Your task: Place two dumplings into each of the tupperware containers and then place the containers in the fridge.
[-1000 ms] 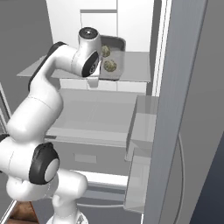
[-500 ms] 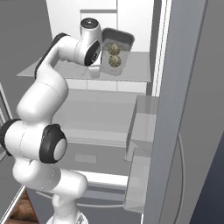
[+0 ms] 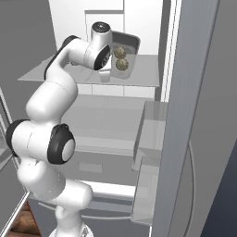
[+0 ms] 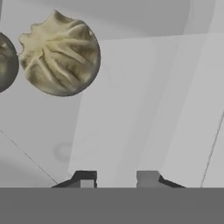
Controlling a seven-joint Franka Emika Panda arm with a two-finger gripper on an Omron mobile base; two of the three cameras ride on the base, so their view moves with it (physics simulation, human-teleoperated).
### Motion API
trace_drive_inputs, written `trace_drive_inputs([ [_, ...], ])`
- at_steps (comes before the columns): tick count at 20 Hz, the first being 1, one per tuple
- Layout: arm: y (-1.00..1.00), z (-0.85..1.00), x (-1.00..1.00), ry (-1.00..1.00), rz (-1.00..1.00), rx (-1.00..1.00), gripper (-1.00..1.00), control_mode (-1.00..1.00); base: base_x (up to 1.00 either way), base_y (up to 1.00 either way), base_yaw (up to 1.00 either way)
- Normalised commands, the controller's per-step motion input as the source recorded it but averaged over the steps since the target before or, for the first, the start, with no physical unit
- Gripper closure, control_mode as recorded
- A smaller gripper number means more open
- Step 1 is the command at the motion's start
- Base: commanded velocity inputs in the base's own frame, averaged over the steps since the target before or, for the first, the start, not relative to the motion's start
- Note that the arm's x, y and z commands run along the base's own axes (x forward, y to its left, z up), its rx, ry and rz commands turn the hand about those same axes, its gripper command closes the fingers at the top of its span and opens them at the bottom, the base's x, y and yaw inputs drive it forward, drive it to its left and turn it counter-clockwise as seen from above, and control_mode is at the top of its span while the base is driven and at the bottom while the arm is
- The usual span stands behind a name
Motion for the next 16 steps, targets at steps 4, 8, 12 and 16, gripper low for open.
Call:
trace_drive_inputs([
  [4,0.03,-0.02,0.21,0.0,0.0,0.0,-1.0,-1.0,0.0,0.0,0.0],
  [8,0.0,0.0,0.0,0.0,0.0,0.0,-1.0,-1.0,0.0,0.0,0.0],
  [12,0.0,0.0,0.0,-0.11,0.0,0.0,-1.0,-1.0,0.0,0.0,0.0],
  [16,0.0,0.03,-0.21,-0.23,0.0,0.0,-1.0,-1.0,0.0,0.0,0.0],
])
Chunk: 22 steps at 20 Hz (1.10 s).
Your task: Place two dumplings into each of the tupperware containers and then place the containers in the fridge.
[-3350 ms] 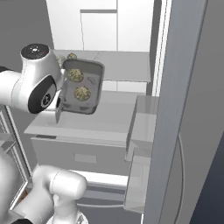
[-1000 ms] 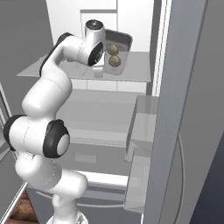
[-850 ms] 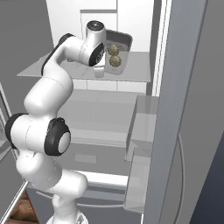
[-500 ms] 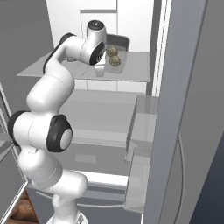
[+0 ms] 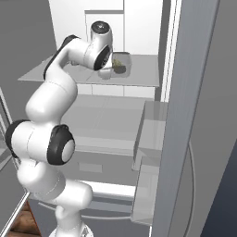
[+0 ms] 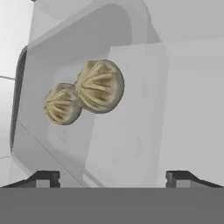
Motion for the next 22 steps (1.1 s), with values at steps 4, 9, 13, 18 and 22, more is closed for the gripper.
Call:
trace_drive_inputs([
  [4,-0.01,0.16,-0.93,-0.06,-0.01,-0.01,-1.0,-1.0,0.0,0.0,0.0],
  [9,0.06,0.37,-1.0,-0.03,0.0,-0.05,-1.0,-1.0,0.0,0.0,0.0],
  [13,0.33,0.19,-1.0,0.06,0.01,-0.08,-1.0,-1.0,0.0,0.0,0.0],
  [18,0.69,0.01,-1.0,0.16,0.12,-0.15,-1.0,-1.0,0.0,0.0,0.0],
  [22,0.39,-0.08,-1.0,0.2,0.17,-0.16,-1.0,-1.0,0.0,0.0,0.0],
])
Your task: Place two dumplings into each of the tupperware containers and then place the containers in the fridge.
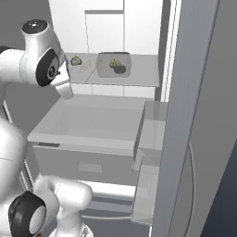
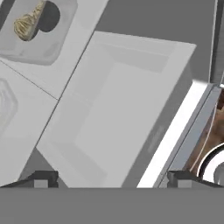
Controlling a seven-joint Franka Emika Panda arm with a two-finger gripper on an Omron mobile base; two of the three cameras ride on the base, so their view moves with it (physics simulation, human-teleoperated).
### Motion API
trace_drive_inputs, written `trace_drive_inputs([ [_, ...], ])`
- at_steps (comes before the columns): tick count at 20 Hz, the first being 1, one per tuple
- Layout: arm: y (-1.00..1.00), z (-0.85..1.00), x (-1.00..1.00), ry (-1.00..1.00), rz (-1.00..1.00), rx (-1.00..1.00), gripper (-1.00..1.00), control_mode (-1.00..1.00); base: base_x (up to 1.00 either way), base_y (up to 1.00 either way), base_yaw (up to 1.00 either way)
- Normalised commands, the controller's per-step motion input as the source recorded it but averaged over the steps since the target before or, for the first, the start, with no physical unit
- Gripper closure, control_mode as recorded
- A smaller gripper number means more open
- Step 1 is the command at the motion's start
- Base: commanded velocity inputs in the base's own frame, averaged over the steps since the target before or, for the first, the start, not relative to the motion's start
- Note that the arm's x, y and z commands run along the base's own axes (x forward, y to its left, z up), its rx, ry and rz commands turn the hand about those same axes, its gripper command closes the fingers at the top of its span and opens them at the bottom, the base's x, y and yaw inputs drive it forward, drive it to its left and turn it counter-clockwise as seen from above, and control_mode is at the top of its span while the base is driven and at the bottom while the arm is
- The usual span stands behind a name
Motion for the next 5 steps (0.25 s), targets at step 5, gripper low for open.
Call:
trace_drive_inputs([
  [5,-0.11,-0.35,-0.99,0.14,0.04,-0.12,-1.0,-1.0,0.0,0.0,0.0],
])
